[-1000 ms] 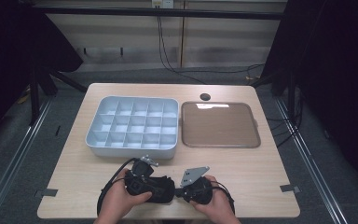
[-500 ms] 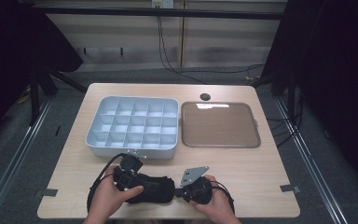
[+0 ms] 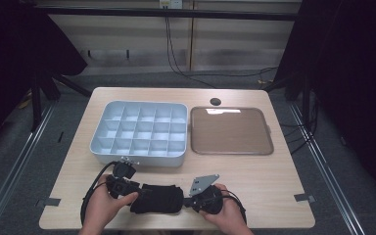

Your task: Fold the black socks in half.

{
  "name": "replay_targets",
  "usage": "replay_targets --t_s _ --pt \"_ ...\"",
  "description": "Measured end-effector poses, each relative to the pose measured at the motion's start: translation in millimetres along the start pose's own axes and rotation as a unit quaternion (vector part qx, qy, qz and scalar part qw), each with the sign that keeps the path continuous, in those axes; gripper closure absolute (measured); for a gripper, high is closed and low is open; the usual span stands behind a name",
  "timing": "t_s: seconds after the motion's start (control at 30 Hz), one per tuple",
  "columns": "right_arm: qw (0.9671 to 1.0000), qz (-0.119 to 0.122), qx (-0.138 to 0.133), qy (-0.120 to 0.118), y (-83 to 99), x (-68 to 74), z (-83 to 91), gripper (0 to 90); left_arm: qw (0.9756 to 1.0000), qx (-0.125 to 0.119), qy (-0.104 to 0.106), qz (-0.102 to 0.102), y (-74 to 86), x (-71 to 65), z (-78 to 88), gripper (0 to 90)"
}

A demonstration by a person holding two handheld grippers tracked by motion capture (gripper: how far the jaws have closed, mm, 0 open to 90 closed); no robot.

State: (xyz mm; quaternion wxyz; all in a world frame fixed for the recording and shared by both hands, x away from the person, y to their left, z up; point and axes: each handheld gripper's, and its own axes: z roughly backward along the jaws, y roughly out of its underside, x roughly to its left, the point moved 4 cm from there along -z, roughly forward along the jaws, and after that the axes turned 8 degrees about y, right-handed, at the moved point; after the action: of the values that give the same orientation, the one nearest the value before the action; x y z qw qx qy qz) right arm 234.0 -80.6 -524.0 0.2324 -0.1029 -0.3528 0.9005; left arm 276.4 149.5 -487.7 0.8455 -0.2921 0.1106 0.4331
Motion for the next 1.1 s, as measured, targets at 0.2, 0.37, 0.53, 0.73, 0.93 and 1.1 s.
replay_targets --t_s 0.2,0.37,0.53,0.73,0.93,1.1 --pt "1.0000 -0.001 -0.003 -0.001 -0.9 0.0 0.3 89.3 0.9999 0.012 -0.006 0.009 6.9 6.0 -6.1 40.4" --pt "1.0000 0.001 -0.004 -0.001 -1.6 -0.1 0.6 89.3 0.9996 0.025 -0.011 0.011 11.5 7.1 -13.9 40.5" --pt "1.0000 0.000 -0.005 0.001 -2.4 -0.3 1.6 89.3 0.9992 0.026 -0.031 0.003 11.5 6.1 -14.4 44.1" --pt "0.9999 -0.006 -0.016 0.003 -6.0 -1.5 5.3 89.3 0.9989 0.031 -0.035 -0.004 11.8 5.5 -14.5 60.5" --pt "0.9997 -0.004 -0.022 -0.003 -9.3 -0.1 5.4 89.3 0.9991 0.034 -0.027 0.004 9.7 8.0 -14.6 66.2" --pt "0.9998 0.005 -0.019 -0.007 -11.0 4.5 4.8 89.3 0.9994 0.028 -0.019 0.008 6.9 10.1 -14.2 68.8"
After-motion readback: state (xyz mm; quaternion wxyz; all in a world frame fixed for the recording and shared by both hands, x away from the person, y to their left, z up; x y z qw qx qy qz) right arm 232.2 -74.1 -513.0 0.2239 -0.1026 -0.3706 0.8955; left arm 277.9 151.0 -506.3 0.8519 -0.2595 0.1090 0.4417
